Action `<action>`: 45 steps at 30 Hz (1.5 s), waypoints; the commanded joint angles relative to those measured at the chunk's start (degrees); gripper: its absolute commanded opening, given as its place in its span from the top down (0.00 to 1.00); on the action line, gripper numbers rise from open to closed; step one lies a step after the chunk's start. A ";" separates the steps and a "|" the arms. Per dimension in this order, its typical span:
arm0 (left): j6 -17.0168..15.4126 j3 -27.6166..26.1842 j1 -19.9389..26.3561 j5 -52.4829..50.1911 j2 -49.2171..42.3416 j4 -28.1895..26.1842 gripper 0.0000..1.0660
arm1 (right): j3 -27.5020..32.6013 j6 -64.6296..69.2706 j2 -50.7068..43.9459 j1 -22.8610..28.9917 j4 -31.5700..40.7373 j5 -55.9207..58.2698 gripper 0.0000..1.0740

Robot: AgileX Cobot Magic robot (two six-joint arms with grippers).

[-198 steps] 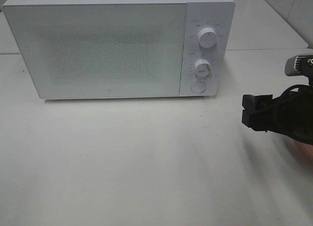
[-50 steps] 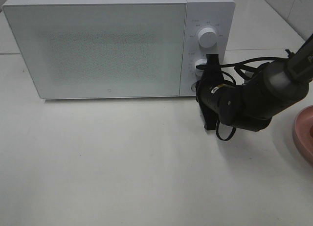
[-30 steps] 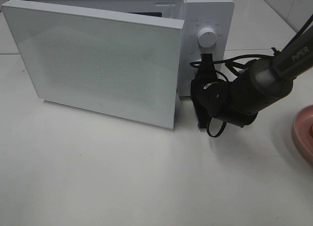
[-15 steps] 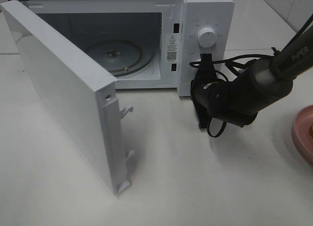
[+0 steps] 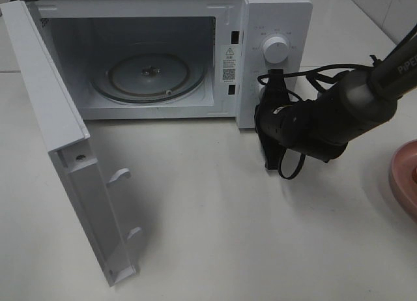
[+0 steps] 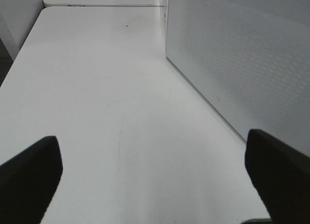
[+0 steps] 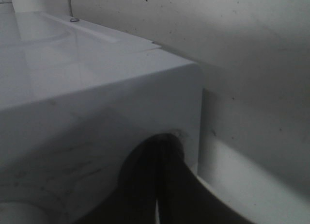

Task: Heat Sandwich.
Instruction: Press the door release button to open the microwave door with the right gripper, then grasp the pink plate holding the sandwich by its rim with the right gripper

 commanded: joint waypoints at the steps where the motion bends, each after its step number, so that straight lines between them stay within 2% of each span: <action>1: 0.06 0.11 0.06 -0.34 -1.49 -0.23 0.09 | -1.43 0.57 -1.60 -1.15 -6.25 -9.40 1.00; 6: 0.06 0.11 0.06 -0.34 -1.49 -0.23 0.09 | 1.72 4.87 -2.69 -1.15 -10.26 -9.22 1.00; 19: 0.11 0.11 0.06 -0.34 -1.49 -0.23 0.09 | 11.06 7.73 -7.79 -1.15 -14.44 -6.65 1.00; 28: 0.11 0.11 0.06 -0.34 -1.49 -0.23 0.09 | 17.02 7.51 -12.72 -1.15 -14.61 -4.81 1.00; 36: 0.11 0.11 0.06 -0.34 -1.49 -0.23 0.09 | 20.86 3.44 -19.08 -1.15 -18.11 1.60 1.00; 40: 0.11 0.11 0.06 -0.34 -1.49 -0.23 0.09 | 20.91 -4.64 -23.03 -1.15 -21.54 8.48 1.00; 45: 0.11 0.11 0.06 -0.34 -1.49 -0.23 0.09 | 20.86 -14.04 -26.76 -1.32 -21.89 15.99 1.00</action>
